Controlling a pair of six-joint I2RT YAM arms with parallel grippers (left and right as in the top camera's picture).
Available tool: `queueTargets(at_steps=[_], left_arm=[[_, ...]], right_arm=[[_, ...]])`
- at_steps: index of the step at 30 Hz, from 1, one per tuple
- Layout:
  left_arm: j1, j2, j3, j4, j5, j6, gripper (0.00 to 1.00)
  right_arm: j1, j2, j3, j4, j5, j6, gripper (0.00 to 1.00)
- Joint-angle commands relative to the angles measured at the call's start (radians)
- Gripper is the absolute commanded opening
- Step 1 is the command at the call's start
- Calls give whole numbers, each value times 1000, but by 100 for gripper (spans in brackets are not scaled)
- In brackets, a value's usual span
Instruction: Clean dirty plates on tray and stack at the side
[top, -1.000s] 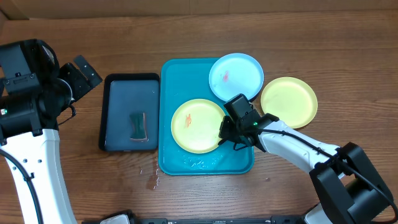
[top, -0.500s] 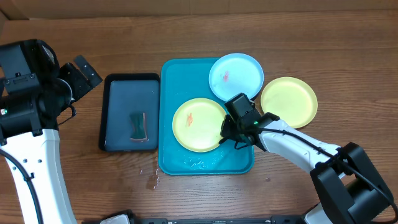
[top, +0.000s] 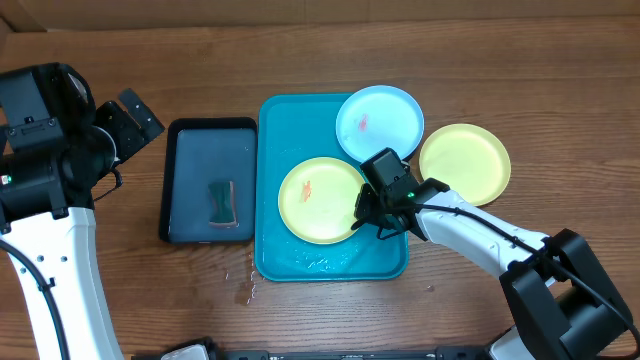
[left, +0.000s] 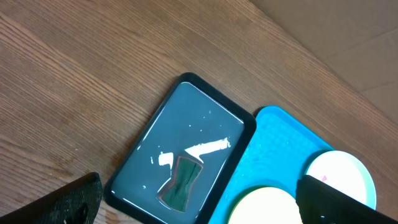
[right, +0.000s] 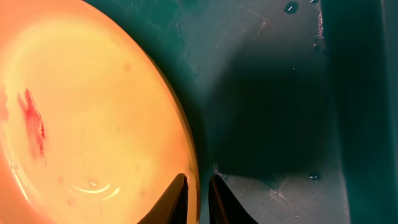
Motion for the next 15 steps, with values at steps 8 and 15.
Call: queueTargets(at_steps=[8,15], left_arm=[[0,7,5,1,3,-10,100],[0,7,5,1,3,-10,100]], right_arm=[[-5,4,31,-34,-30,-3,14],[-5,4,31,-37,-30,-3,12]])
